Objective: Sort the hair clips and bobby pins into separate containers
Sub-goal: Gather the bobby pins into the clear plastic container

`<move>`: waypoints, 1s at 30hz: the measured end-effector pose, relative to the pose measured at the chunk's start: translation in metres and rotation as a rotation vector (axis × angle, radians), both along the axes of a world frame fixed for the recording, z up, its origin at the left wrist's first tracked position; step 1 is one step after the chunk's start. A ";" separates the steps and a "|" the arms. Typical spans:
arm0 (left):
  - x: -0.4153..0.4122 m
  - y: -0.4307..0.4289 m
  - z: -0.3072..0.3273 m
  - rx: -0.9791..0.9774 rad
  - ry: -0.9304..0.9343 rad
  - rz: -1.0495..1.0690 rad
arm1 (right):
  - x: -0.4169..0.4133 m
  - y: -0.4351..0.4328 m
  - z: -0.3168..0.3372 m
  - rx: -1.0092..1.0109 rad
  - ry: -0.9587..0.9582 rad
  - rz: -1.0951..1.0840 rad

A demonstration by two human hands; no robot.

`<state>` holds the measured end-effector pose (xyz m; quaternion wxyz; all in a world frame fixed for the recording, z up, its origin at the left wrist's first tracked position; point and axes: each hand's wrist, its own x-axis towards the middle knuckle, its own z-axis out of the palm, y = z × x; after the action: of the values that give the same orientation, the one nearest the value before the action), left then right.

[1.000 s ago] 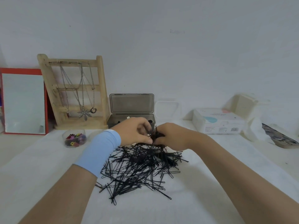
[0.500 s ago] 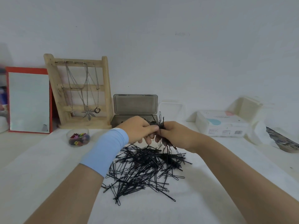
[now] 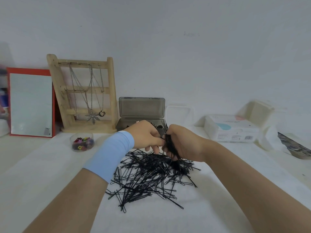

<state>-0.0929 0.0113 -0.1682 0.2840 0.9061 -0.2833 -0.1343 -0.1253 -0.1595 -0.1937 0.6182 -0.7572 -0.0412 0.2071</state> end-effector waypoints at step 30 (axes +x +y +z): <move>-0.002 -0.003 0.006 -0.449 -0.276 -0.163 | -0.009 -0.002 0.003 -0.160 -0.053 0.188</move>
<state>-0.0945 0.0080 -0.1617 0.4246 0.8045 -0.4138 0.0343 -0.1346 -0.1614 -0.1907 0.5325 -0.8021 -0.1116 0.2464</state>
